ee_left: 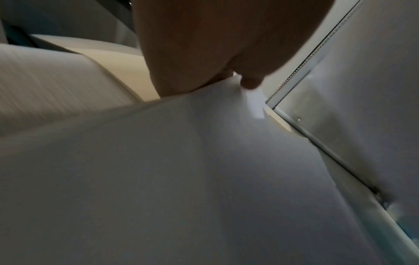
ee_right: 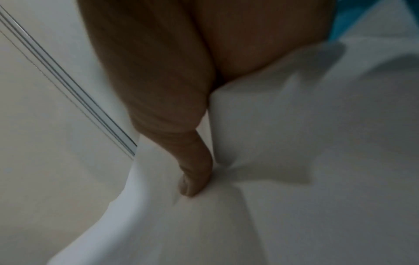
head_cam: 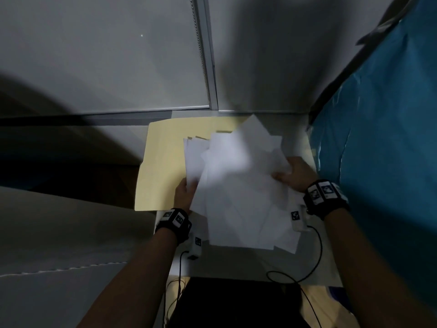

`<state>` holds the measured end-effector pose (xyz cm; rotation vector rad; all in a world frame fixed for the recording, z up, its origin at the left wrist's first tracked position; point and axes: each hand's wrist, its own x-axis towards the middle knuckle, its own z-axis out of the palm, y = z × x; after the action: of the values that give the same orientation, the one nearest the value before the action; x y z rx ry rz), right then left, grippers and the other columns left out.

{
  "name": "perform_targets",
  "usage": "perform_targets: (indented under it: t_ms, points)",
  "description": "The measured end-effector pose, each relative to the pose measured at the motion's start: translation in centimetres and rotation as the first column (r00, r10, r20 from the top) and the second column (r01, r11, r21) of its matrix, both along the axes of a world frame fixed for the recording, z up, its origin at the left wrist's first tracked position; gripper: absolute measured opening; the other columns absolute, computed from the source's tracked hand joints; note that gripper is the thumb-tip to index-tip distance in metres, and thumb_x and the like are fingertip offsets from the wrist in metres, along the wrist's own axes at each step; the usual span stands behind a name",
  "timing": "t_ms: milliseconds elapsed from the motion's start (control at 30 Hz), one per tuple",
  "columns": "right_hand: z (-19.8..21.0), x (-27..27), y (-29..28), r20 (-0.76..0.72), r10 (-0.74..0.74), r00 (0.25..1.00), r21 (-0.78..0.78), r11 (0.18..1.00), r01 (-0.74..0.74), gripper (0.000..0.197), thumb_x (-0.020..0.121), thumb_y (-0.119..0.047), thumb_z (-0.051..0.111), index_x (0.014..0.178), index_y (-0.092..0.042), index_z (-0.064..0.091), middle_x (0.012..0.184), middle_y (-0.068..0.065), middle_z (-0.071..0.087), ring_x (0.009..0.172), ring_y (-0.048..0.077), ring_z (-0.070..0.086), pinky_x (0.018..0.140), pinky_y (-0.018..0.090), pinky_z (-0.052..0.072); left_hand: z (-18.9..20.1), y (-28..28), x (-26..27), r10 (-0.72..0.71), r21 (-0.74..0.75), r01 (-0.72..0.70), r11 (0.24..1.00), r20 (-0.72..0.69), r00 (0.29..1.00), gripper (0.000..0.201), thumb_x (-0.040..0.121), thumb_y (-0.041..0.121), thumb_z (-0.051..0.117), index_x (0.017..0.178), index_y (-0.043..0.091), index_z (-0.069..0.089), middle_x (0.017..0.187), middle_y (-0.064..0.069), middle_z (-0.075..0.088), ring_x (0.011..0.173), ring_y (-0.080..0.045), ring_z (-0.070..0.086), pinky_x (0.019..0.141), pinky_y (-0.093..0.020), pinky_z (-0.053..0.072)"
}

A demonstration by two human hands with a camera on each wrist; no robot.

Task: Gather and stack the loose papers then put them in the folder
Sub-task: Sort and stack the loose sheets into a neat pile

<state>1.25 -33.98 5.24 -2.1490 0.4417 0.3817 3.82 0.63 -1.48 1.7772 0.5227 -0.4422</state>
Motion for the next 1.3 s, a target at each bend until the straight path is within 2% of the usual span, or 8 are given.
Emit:
perform_targets:
  t_ms: [67,133,267,700,900,1000,1167,1300]
  points:
    - [-1.1,0.1,1.1,-0.007,0.018,1.000,0.032,0.999,-0.017,0.040,0.086,-0.020,0.079,0.122,-0.008,0.070,0.107,0.004,0.070,0.096,0.022,0.067,0.081,0.027,0.048,0.0,0.2,0.2,0.068,-0.069,-0.073,0.995,-0.072,0.995,0.074,0.098,0.073,0.053,0.147,0.018,0.062,0.150,-0.006,0.061,0.137,-0.032,0.058,0.116,-0.043,0.045]
    - [-1.4,0.4,1.9,-0.007,0.039,0.999,0.040,0.998,-0.038,0.039,0.085,-0.018,0.080,0.121,-0.007,0.071,0.110,0.009,0.073,0.098,0.027,0.070,0.081,0.029,0.050,0.1,0.2,0.2,0.032,-0.056,-0.036,0.998,-0.074,0.997,0.080,0.084,0.081,0.065,0.138,0.022,0.068,0.136,-0.001,0.070,0.124,-0.027,0.067,0.108,-0.046,0.053]
    - [-1.3,1.3,2.2,0.040,-0.020,0.999,0.097,0.995,0.016,0.041,0.084,-0.014,0.081,0.122,-0.004,0.069,0.110,0.009,0.072,0.095,0.022,0.067,0.081,0.029,0.051,-0.4,0.8,-0.3,-0.164,0.140,0.162,0.977,0.001,0.986,0.073,0.067,0.024,0.101,0.129,0.016,0.062,0.120,-0.002,0.070,0.105,-0.025,0.069,0.090,-0.041,0.058]
    - [-5.9,-2.4,1.1,-0.162,-0.615,0.772,0.321,0.707,0.630,0.051,0.083,-0.013,0.082,0.130,-0.004,0.063,0.126,0.016,0.067,0.105,0.030,0.066,0.096,0.048,0.054,-0.3,1.1,-1.5,-0.069,0.040,0.069,0.997,-0.017,0.997,0.038,0.104,0.010,0.064,0.141,0.004,0.057,0.133,-0.016,0.067,0.114,-0.033,0.067,0.098,-0.044,0.056]
    - [-3.1,-1.5,0.4,0.085,-0.537,0.839,0.197,0.835,0.515,0.027,0.095,-0.022,0.065,0.121,-0.012,0.065,0.104,0.000,0.072,0.088,0.020,0.069,0.071,0.024,0.054,-0.3,1.1,-1.5,-0.003,0.017,0.003,1.000,0.003,1.000,0.035,0.103,0.012,0.067,0.136,0.003,0.060,0.124,-0.014,0.069,0.102,-0.030,0.068,0.088,-0.039,0.054]
    - [-0.8,-0.7,0.0,0.185,-0.544,0.818,0.285,0.826,0.485,0.020,0.095,-0.024,0.069,0.114,-0.018,0.068,0.087,-0.014,0.068,0.067,-0.006,0.067,0.052,0.010,0.052,-0.2,0.9,-1.6,0.014,0.031,-0.015,0.999,0.009,1.000,0.033,0.102,0.014,0.068,0.133,0.003,0.063,0.123,-0.014,0.071,0.105,-0.033,0.070,0.089,-0.042,0.057]
    - [-1.8,-0.1,3.2,0.038,-0.303,0.952,0.283,0.917,0.281,0.035,0.081,-0.024,0.084,0.110,-0.007,0.075,0.097,0.007,0.078,0.081,0.022,0.075,0.072,0.038,0.063,-0.6,0.4,-1.7,0.087,0.014,-0.087,0.996,0.013,0.996,0.025,0.101,0.031,0.070,0.117,0.012,0.069,0.119,-0.015,0.076,0.099,-0.033,0.073,0.090,-0.050,0.062]
    - [-5.1,-1.6,8.1,0.058,-0.141,0.988,0.090,0.987,0.136,0.028,0.083,-0.022,0.079,0.106,-0.007,0.077,0.099,0.007,0.076,0.086,0.022,0.072,0.070,0.030,0.056,-0.1,0.0,-1.5,0.135,-0.009,-0.135,0.991,-0.019,0.991,0.055,0.089,0.061,0.076,0.111,0.011,0.070,0.106,-0.006,0.076,0.092,-0.026,0.073,0.072,-0.036,0.058]
